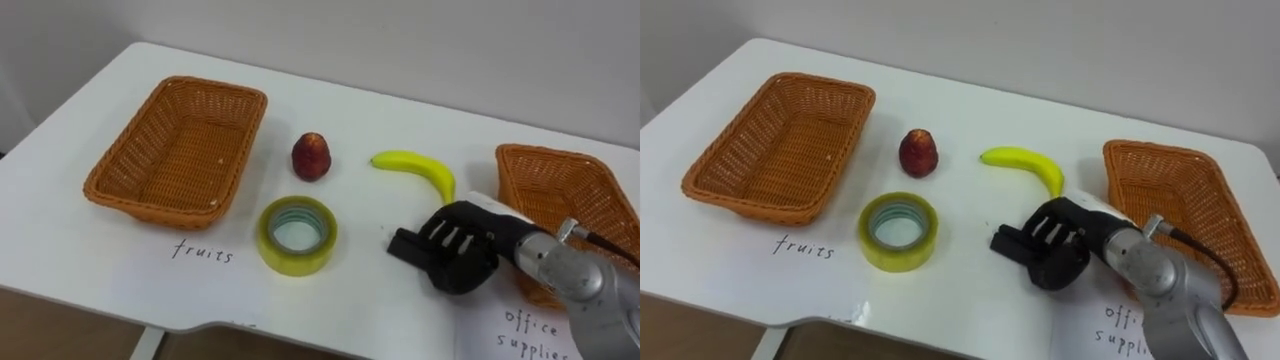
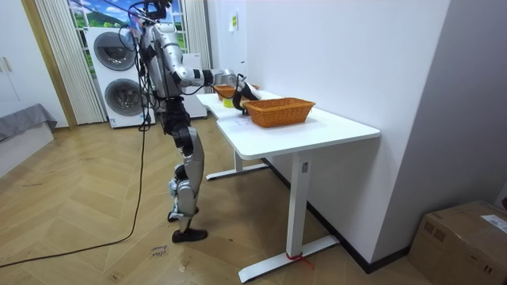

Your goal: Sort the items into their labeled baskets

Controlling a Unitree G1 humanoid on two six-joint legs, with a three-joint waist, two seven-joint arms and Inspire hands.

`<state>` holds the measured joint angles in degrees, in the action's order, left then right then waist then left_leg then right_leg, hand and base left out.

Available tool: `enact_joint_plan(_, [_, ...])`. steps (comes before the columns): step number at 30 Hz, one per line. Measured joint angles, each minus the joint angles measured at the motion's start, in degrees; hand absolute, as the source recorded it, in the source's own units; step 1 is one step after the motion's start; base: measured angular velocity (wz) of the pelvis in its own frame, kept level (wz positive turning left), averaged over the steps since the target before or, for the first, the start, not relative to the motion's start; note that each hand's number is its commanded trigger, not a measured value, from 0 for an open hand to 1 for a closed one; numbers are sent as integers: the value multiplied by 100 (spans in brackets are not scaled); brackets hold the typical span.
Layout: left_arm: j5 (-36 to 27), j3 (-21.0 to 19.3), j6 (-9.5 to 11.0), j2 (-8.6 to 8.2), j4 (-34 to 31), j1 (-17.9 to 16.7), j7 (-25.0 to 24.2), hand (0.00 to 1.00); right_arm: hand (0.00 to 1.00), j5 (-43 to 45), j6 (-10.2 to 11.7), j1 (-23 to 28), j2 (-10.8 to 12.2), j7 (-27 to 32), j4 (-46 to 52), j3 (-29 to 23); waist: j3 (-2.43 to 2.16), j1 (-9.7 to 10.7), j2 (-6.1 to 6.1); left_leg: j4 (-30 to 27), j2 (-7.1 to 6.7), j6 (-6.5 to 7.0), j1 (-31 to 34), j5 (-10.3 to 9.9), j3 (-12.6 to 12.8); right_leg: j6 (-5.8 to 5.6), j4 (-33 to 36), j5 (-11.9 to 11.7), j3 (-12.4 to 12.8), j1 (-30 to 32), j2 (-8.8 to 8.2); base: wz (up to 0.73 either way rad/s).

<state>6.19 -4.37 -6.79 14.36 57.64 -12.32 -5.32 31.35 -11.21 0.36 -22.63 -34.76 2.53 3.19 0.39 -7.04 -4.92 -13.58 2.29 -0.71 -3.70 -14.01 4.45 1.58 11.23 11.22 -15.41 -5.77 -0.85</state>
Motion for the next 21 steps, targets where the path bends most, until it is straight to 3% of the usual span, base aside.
enact_joint_plan(4, [18, -22, 93, -30, 115, -107, -39, 0, 100, -4, 87, 11, 0, -35, 519, -116, 32, 130, 51, -21, -3, 4, 5, 6, 10, 0, 40, 0, 29, 42, -15, -4])
enact_joint_plan(7, [16, -131, 95, -34, 186, -153, -33, 0, 100, -242, 196, -62, 0, 50, 652, -467, 3, 217, -3, -18, -10, 4, 1, 6, 22, -10, 30, 7, 36, 51, -21, 0])
enact_joint_plan(12, [1, -133, 112, -33, 185, -251, -23, 0, 100, -727, 200, -167, 2, 493, 685, -926, -45, 236, -90, -28, -10, 7, -12, 7, 30, -11, 22, 8, 91, 59, -13, -2])
enact_joint_plan(21, [-106, -168, 142, -46, 210, -377, 12, 0, 100, -1120, 378, -192, 1, 1323, 733, -1175, 17, 378, -14, 0, -3, 8, -17, 5, 113, -14, 36, 25, 151, 47, -15, 0])
